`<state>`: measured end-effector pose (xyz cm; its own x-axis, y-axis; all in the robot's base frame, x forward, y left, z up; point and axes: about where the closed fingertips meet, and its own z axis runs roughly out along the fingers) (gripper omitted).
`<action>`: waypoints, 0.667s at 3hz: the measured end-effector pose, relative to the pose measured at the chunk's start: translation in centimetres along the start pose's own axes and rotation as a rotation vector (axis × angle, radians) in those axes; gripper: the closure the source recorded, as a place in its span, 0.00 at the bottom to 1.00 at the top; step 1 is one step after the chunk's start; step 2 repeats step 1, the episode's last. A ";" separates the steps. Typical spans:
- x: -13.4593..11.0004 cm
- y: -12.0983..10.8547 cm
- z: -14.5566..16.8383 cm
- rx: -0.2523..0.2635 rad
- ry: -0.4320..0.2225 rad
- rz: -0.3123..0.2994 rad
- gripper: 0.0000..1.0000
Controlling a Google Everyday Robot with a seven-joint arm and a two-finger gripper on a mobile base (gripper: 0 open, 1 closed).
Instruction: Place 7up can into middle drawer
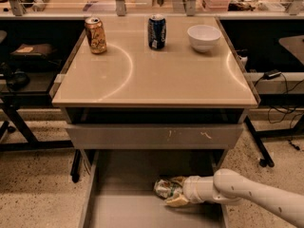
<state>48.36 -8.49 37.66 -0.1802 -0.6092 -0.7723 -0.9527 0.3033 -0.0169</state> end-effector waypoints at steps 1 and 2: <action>0.0 0.0 0.0 0.000 0.000 0.000 0.00; 0.0 0.0 0.0 0.000 0.000 0.000 0.00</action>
Offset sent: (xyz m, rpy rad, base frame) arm 0.0000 0.0000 0.0000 0.0000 0.0000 0.0000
